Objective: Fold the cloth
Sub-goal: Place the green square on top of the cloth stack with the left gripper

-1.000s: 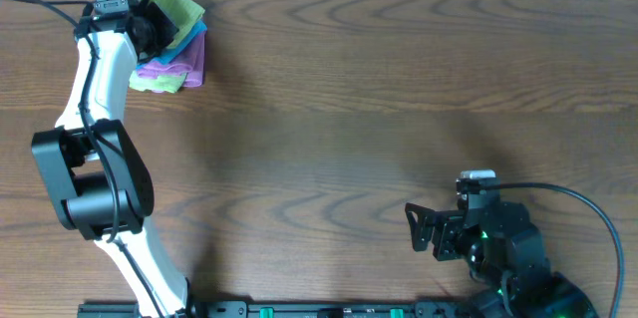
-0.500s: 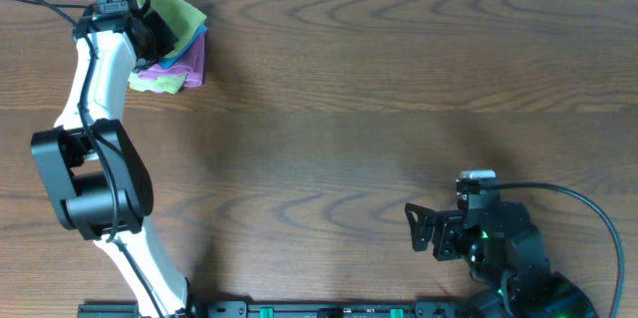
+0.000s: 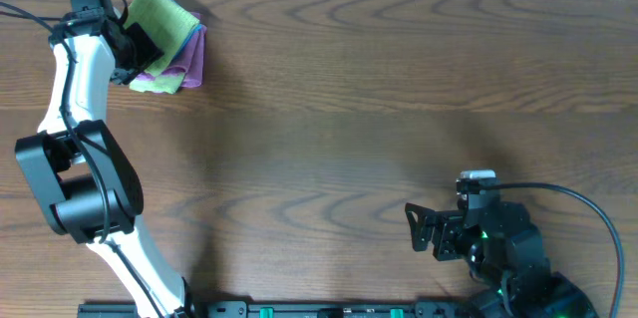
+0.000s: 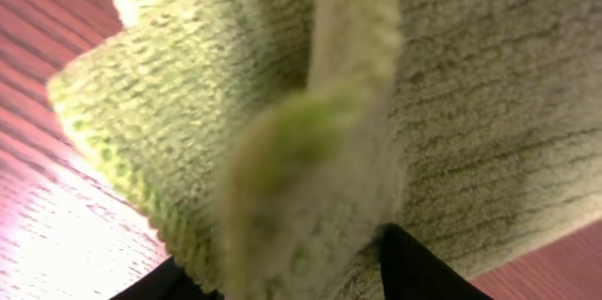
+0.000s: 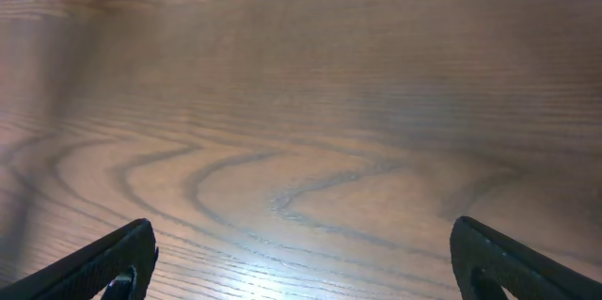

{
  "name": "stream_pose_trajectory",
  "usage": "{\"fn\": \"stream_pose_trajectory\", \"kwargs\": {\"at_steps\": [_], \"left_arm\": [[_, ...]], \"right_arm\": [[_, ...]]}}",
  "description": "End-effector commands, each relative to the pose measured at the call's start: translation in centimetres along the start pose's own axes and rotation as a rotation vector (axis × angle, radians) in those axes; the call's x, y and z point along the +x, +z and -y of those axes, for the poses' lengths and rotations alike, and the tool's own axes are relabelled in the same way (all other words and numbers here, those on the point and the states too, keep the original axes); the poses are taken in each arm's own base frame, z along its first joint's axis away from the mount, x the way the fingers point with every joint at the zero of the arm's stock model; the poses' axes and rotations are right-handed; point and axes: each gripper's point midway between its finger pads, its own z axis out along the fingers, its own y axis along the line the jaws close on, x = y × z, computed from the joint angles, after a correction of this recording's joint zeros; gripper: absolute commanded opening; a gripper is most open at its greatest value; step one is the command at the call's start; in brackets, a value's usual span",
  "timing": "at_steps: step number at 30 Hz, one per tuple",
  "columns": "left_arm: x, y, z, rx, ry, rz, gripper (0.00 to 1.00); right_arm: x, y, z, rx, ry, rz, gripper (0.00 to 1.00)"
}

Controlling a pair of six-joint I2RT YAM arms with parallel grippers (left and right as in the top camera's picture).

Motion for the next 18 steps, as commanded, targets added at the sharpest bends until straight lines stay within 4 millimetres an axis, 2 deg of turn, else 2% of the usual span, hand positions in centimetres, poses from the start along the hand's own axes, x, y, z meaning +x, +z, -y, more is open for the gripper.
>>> {"fn": "stream_pose_trajectory", "kwargs": {"at_steps": [1,5,7,8,9,14,18], "left_arm": [[0.2,0.6,0.3,0.024,0.013,-0.024,0.57],[-0.3,-0.8,0.9,0.041,0.031,0.004,0.72],[-0.7,-2.0,1.3,0.051,0.046,0.029,0.82],[-0.9,-2.6,1.5,0.057,0.056,0.042,0.94],[-1.1,-3.3,1.7,0.062,0.063,0.055,0.97],[-2.0,-6.4,2.6,0.089,0.088,0.120,0.95],[-2.2,-7.9,3.0,0.101,0.092,0.143,0.95]], "right_arm": [[0.2,0.1,0.1,0.004,0.016,-0.003,0.99],[0.2,0.1,0.1,0.004,0.016,-0.003,0.99],[0.2,0.1,0.1,0.004,0.016,-0.003,0.99],[0.2,0.1,0.1,0.004,0.016,-0.003,0.99],[0.2,0.1,0.1,0.004,0.016,-0.003,0.99],[0.2,0.1,0.1,0.004,0.016,-0.003,0.99],[0.2,0.1,0.1,0.004,0.016,-0.003,0.99]]}}
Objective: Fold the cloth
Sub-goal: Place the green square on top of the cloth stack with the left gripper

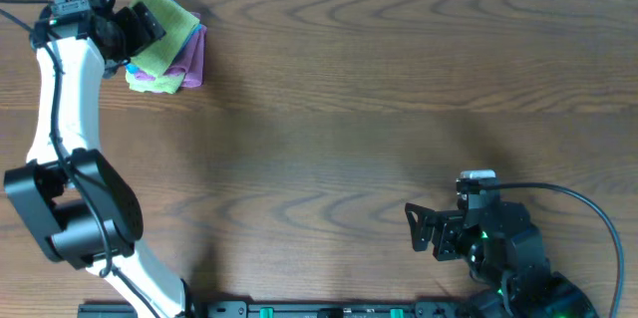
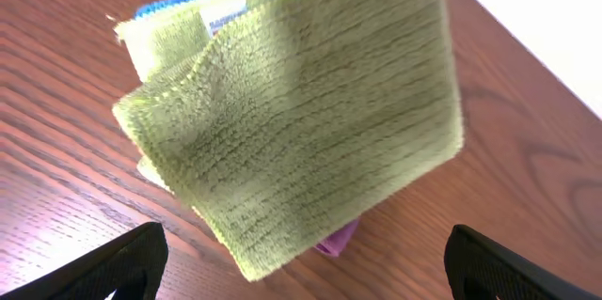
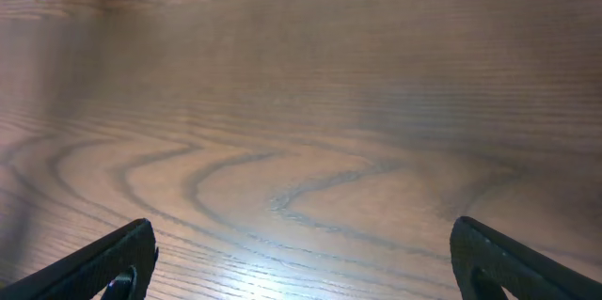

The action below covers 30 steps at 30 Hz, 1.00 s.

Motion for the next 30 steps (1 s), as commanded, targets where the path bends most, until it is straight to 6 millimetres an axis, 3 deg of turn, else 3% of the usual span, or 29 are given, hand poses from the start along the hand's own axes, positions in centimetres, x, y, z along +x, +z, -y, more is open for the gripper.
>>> {"fn": "stream_pose_trajectory", "kwargs": {"at_steps": [1,5,7,8,9,10,15,22,26,30], "left_arm": [[-0.8,-1.7,0.7,0.022,0.027,0.033,0.95],[-1.3,-1.8,1.5,0.054,0.036,0.053,0.95],[-1.9,-1.7,2.1,0.071,0.048,0.083,0.60],[-2.2,-1.7,2.5,0.079,0.054,0.099,0.35],[-2.6,-1.5,2.9,0.089,0.061,0.114,0.17],[-2.9,-1.2,3.1,0.094,0.063,0.125,0.08],[-2.7,3.2,2.6,0.085,0.065,0.109,0.06],[-2.2,8.0,-1.1,-0.068,0.051,0.099,0.06],[-1.6,9.2,-1.6,-0.077,0.048,0.077,0.06],[-2.4,8.2,-1.0,-0.062,0.052,0.105,0.06]], "right_arm": [[0.2,0.1,0.1,0.004,0.016,-0.003,0.99],[0.2,0.1,0.1,0.004,0.016,-0.003,0.99],[0.2,0.1,0.1,0.003,0.016,-0.003,0.99],[0.2,0.1,0.1,0.004,0.016,-0.003,0.99],[0.2,0.1,0.1,0.004,0.016,-0.003,0.99],[0.2,0.1,0.1,0.004,0.016,-0.003,0.99],[0.2,0.1,0.1,0.004,0.016,-0.003,0.99],[0.2,0.1,0.1,0.004,0.016,-0.003,0.99],[0.2,0.1,0.1,0.004,0.016,-0.003,0.99],[0.2,0.1,0.1,0.004,0.016,-0.003,0.99]]}}
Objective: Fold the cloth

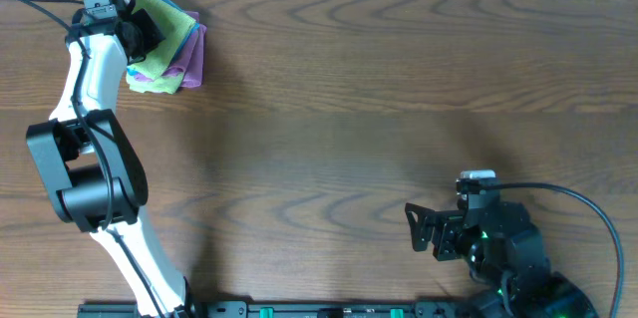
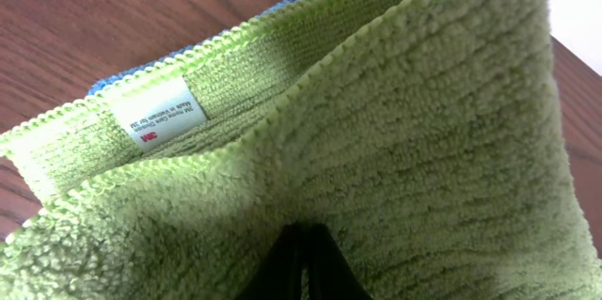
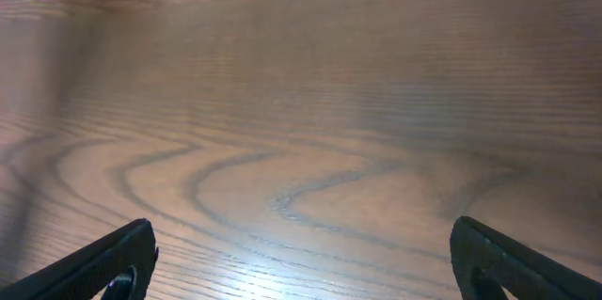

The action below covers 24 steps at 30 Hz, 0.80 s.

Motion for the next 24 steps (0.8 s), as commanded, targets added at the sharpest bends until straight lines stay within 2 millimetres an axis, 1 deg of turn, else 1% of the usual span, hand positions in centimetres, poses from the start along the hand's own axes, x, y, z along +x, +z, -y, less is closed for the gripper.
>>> {"fn": "stream_pose_trajectory", "kwargs": {"at_steps": [1,4,6,7,8,10,11,13,15,20,24], "left_arm": [[-1.5,-1.2,0.3,-0.005,0.011,0.046,0.07],[-2.9,-3.9,1.4,0.026,0.019,0.093,0.15],[-3.7,-6.6,2.5,0.065,0.044,0.120,0.26],[-3.9,-7.8,2.7,0.068,0.049,0.129,0.35],[-4.1,-9.3,2.9,0.071,0.058,0.138,0.48],[-4.1,-11.5,3.1,0.072,0.088,0.147,0.78],[-3.9,-12.9,3.2,0.070,0.103,0.147,0.95],[-3.6,-14.6,3.2,0.068,0.122,0.146,0.95],[-2.7,-17.0,3.1,0.060,0.140,0.125,0.95],[0.2,-20.5,2.6,0.050,0.132,0.048,0.95],[1.6,-23.1,2.8,0.075,0.120,0.022,0.95]], "right_arm": [[0.2,0.1,0.1,0.004,0.016,-0.002,0.99],[0.2,0.1,0.1,0.004,0.016,-0.002,0.99],[0.2,0.1,0.1,0.004,0.016,-0.002,0.99],[0.2,0.1,0.1,0.004,0.016,-0.002,0.99],[0.2,0.1,0.1,0.004,0.016,-0.002,0.99],[0.2,0.1,0.1,0.004,0.016,-0.002,0.99],[0.2,0.1,0.1,0.004,0.016,-0.002,0.99],[0.2,0.1,0.1,0.004,0.016,-0.002,0.99],[0.2,0.1,0.1,0.004,0.016,-0.002,0.99],[0.2,0.1,0.1,0.004,0.016,-0.002,0.99],[0.2,0.1,0.1,0.004,0.016,-0.002,0.99]]}}
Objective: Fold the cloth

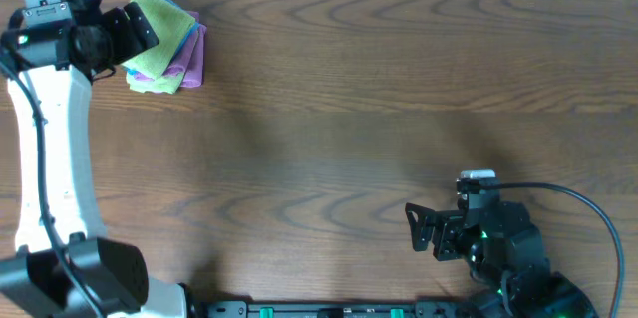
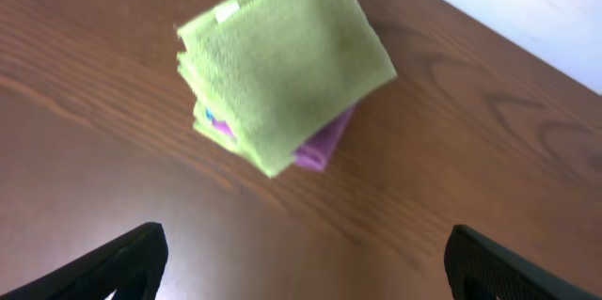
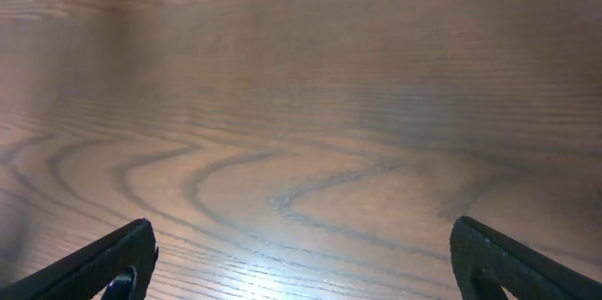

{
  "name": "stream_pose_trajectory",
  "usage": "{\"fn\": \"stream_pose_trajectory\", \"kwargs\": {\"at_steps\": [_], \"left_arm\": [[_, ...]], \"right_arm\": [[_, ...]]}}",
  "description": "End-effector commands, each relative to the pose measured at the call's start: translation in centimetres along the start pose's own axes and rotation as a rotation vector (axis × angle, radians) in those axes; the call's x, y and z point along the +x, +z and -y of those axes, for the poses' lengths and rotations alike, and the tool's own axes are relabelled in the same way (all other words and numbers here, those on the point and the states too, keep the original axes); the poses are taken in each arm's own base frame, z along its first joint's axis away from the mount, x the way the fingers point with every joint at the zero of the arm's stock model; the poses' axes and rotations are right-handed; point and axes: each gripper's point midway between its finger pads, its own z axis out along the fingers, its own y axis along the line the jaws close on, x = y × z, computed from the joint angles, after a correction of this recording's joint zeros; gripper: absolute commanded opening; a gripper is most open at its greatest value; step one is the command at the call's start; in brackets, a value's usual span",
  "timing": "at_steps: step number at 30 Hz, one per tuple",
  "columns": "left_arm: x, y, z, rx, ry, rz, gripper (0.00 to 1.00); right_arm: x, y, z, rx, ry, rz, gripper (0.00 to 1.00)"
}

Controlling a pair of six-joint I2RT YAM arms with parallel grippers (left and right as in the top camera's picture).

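Note:
A green cloth (image 1: 164,21) lies folded into a square on top of a small stack at the table's far left corner; in the left wrist view the green cloth (image 2: 287,60) shows its white tag at one corner. My left gripper (image 1: 138,29) hangs open above and just left of the stack, its fingers (image 2: 122,262) spread wide with nothing between them. My right gripper (image 1: 417,230) rests open low at the near right of the table, far from the cloth.
Under the green cloth lie a purple cloth (image 2: 324,145) and a sliver of a blue one (image 2: 213,112). The stack shows small at the top left of the right wrist view. The table's far edge (image 2: 527,18) runs close behind the stack.
My left gripper was shut, low against the green cloth. Now it is open and higher, farther left, with the folded cloth lying free on the stack. The right arm has not moved.
First my left gripper was shut on a fold of the green cloth at the stack. Then it stood open over the cloth. Then it was shut, pressed close to the cloth's edge by the tag. Now it is open and raised, the cloth square on the stack.

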Motion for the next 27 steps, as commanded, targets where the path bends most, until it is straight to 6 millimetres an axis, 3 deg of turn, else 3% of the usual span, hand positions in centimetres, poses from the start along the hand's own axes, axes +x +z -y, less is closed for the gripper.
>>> {"fn": "stream_pose_trajectory", "kwargs": {"at_steps": [1,4,15,18,22,27], "left_arm": [[0.1,-3.1,0.9,0.037,0.012,0.029,0.95],[1.4,-5.4,0.0,-0.007,0.018,0.018,0.95],[9.3,-15.7,-1.8,-0.069,0.158,-0.027,0.95],[10.6,-17.3,-2.0,-0.060,0.172,0.013,0.95],[13.7,-17.4,-2.7,-0.053,0.182,0.032,0.95],[17.3,-14.7,-3.7,-0.017,0.199,0.090,0.95]], "right_arm": [[0.2,0.1,0.1,0.004,0.016,-0.002,0.99],[0.2,0.1,0.1,0.004,0.016,-0.002,0.99],[0.2,0.1,0.1,0.004,0.016,-0.002,0.99],[0.2,0.1,0.1,0.004,0.016,-0.002,0.99],[0.2,0.1,0.1,0.004,0.016,-0.002,0.99],[0.2,0.1,0.1,0.004,0.016,-0.002,0.99]]}}
